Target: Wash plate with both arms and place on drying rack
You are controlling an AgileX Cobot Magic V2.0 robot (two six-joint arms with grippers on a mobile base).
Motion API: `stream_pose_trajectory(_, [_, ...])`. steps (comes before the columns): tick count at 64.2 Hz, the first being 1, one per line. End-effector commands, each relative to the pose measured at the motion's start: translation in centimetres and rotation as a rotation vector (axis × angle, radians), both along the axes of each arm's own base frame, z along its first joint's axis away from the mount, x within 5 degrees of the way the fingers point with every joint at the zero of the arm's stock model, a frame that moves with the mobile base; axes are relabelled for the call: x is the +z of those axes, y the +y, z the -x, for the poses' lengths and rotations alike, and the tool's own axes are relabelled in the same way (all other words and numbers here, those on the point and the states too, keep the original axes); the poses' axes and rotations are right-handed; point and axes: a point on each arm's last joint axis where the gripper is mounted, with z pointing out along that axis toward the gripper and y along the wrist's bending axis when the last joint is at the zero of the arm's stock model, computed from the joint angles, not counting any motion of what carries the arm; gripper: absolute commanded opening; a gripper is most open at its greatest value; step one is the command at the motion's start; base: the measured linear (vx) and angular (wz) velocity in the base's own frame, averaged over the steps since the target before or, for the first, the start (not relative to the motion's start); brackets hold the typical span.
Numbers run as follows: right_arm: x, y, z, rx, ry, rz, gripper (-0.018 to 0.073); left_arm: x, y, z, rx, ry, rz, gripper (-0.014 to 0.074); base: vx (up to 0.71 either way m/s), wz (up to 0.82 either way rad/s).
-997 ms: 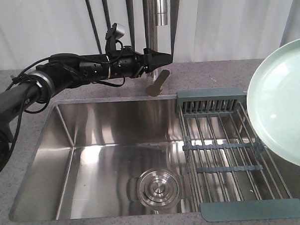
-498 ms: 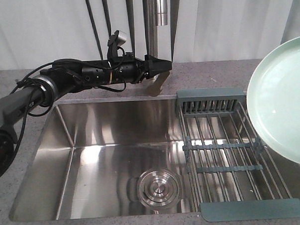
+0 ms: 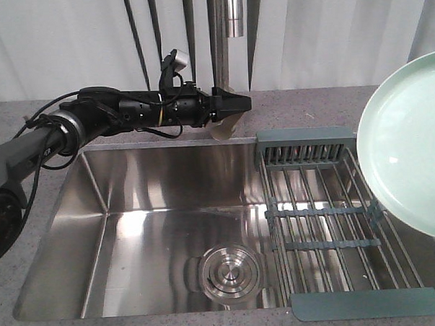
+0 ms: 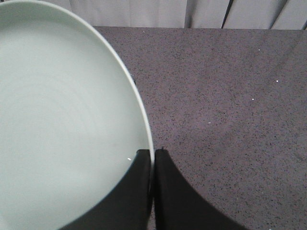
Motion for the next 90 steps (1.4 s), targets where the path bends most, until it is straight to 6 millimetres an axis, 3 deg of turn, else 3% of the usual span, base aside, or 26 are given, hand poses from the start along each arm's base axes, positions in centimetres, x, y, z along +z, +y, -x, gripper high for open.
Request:
stream_pose_trajectory(1, [1.5, -0.1, -0.1, 0.000, -0.108, 0.018, -0.0007, 4.8, -0.9, 2.5, -0.173, -0.048, 0.091, 0.0477, 0.00, 0.00])
stream_pose_trajectory(33, [1.5, -0.1, -0.1, 0.001, -0.107, 0.012, -0.0007, 4.5, -1.1, 5.2, -0.464, -0.024, 0.063, 0.0433, 0.00, 0.00])
stream_pose_trajectory(46, [1.4, 0.0, -0.1, 0.002, -0.100, 0.007, -0.0007, 4.4, -1.1, 5.2, -0.465, -0.025, 0.051, 0.0414, 0.00, 0.00])
stream_pose_trajectory(64, [1.4, 0.0, -0.1, 0.005, -0.098, 0.000, -0.0007, 6.0, -0.5, 4.7, -0.376, -0.069, 0.052, 0.0414, 0.00, 0.00])
stream_pose_trajectory(75, [1.4, 0.0, 0.0, 0.004, -0.096, 0.000, -0.0007, 7.1, 1.9, 3.7, -0.306, -0.090, 0.066, 0.0414, 0.00, 0.00])
stream_pose_trajectory(90, [1.4, 0.0, 0.0, 0.004, -0.094, 0.002, -0.0007, 9.6, 8.3, 2.1, -0.168, -0.127, 0.157, 0.0359, 0.00, 0.00])
